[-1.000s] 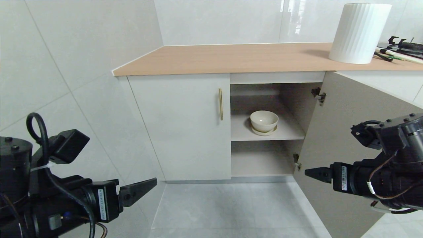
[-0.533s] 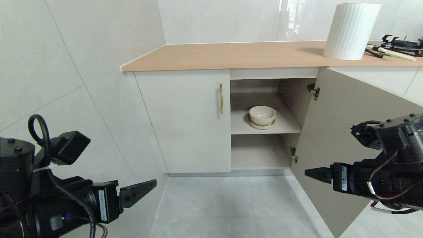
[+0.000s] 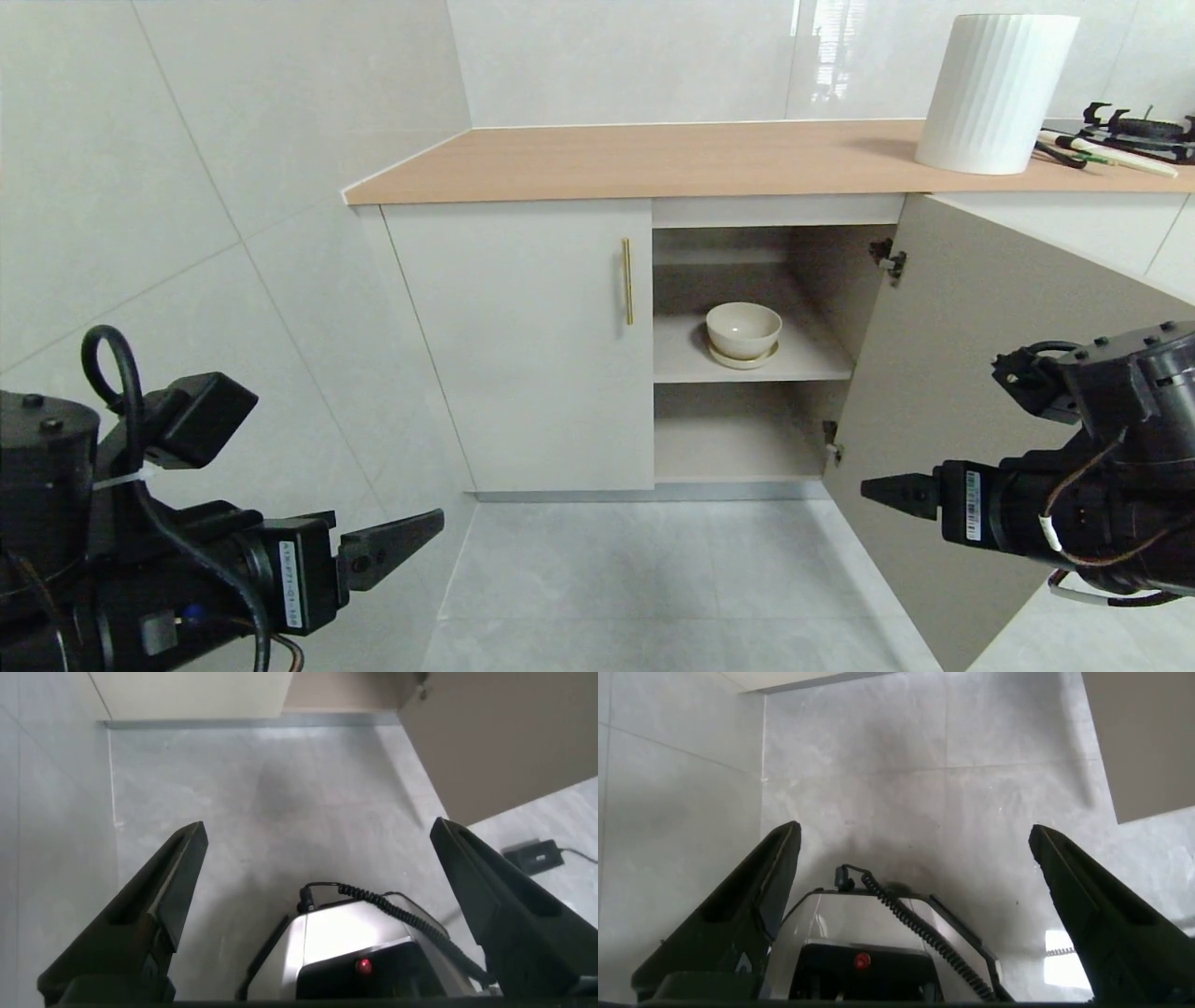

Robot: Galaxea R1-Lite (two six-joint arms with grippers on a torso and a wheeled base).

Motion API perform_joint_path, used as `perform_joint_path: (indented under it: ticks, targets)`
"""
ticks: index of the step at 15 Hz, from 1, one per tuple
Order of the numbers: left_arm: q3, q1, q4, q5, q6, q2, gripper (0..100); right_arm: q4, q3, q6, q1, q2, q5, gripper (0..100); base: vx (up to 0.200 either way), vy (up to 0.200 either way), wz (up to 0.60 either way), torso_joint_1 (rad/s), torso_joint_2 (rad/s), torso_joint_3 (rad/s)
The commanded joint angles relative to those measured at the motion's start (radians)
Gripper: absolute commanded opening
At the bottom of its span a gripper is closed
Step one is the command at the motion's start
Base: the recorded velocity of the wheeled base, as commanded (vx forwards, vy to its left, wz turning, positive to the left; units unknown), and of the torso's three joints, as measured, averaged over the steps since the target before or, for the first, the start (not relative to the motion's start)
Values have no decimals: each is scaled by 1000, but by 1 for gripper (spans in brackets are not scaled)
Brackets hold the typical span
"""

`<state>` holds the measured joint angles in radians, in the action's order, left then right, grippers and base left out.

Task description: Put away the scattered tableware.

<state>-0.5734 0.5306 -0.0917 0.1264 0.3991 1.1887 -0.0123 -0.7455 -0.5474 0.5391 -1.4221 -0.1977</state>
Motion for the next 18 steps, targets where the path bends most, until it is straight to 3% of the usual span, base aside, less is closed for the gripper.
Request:
perform_joint_path:
  ticks: [1, 7, 10, 14, 18]
  targets:
    - [1, 0, 0, 1, -8, 5, 100, 0, 0, 0, 1, -3, 0, 100, 0, -200, 0, 2, -2, -2]
    - [1, 0, 0, -1, -8, 6, 100, -84, -6, 17, -2, 2, 0, 100, 0, -200, 0, 9, -1, 0]
    - [3, 0, 0, -1, -8, 6, 100, -265, -81, 23, -38, 0, 4, 100, 0, -200, 0, 2, 1, 1]
    - [7, 0, -2, -1, -8, 5, 100, -492, -176, 124, -208, 11, -3, 100, 0, -50, 0, 2, 1, 1]
    - [9, 0, -2, -1, -8, 6, 100, -546, -235, 230, -439, 9, -36, 100, 0, 0, 0, 0, 0, 0]
